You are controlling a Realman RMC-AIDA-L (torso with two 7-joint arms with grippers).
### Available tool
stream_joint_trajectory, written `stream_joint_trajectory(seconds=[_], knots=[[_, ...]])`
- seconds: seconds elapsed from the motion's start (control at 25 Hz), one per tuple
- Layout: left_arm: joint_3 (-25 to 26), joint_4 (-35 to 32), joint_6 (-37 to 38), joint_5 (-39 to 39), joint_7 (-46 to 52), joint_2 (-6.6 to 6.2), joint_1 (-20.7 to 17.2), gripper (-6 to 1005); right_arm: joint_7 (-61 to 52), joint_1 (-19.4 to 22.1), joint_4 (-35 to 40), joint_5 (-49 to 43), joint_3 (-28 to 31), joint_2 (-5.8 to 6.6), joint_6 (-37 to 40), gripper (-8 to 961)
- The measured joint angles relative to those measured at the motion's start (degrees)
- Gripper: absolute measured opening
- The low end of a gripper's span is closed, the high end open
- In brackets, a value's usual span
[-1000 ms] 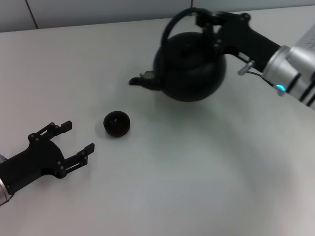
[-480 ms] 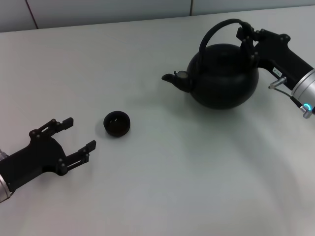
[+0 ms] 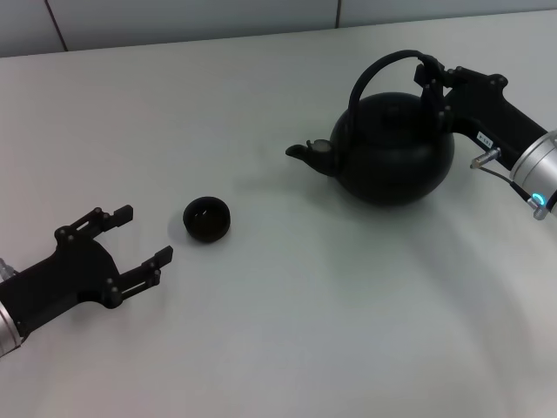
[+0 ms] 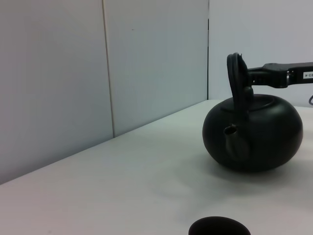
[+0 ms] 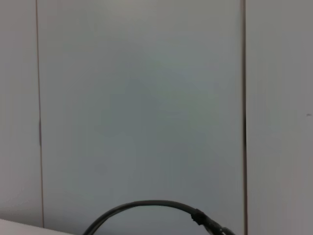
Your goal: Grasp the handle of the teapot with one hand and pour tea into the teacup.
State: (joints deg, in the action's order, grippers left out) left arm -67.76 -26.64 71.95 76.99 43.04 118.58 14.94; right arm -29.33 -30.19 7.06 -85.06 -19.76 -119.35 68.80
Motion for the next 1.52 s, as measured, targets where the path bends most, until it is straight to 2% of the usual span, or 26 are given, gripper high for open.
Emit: stream_joint_trajectory(seconds=[0.2,0.44,0.64,0.88,0.96,1.08,1.24,1.32,1.36,1.52], knots=[[-0.3,0.0,0.0,0.0,0.0,-0.01,0.0,799,0.0,0.5,-0.5,-0.3,-0.2,-0.03,-0.8,91],[-0.4,0.0,0.0,0.0,-0.1,-0.01,0.0,799,5.0,1.6,-2.5,-0.4,-0.3,-0.08,0.4,185],[-0.5,0.0,0.0,0.0,-0.1,-0.02,-0.1,799,5.7,3.8,-2.9,-0.3,-0.1,-0.17,4.4,264],[-0.5,0.0,0.0,0.0,-0.1,-0.01,-0.1,798,5.7,8.5,-2.4,0.5,1.4,0.02,11.9,488],[-0.5,0.0,0.0,0.0,-0.1,-0.02,-0.1,798,5.1,10.6,-2.2,0.4,1.6,0.12,15.8,714],[-0.6,0.0,0.0,0.0,-0.1,-0.01,-0.3,798,2.4,13.8,-0.1,-2.0,-1.3,0.38,22.1,777],[-0.7,0.0,0.1,0.0,-0.1,-0.01,-0.4,798,-3.9,15.2,8.3,-12.3,-9.0,0.45,26.0,840],[-0.9,0.1,0.1,0.0,-0.1,-0.06,-0.5,798,-7.0,14.6,10.9,-16.8,-11.5,0.37,26.4,840],[-1.1,0.1,0.1,0.0,-0.1,-0.09,-0.6,798,-10.3,13.0,11.8,-20.1,-13.2,0.35,25.9,840],[-2.3,0.1,0.1,0.0,0.0,-0.09,-1.0,798,-13.6,10.0,11.9,-23.4,-14.7,0.14,23.1,840]])
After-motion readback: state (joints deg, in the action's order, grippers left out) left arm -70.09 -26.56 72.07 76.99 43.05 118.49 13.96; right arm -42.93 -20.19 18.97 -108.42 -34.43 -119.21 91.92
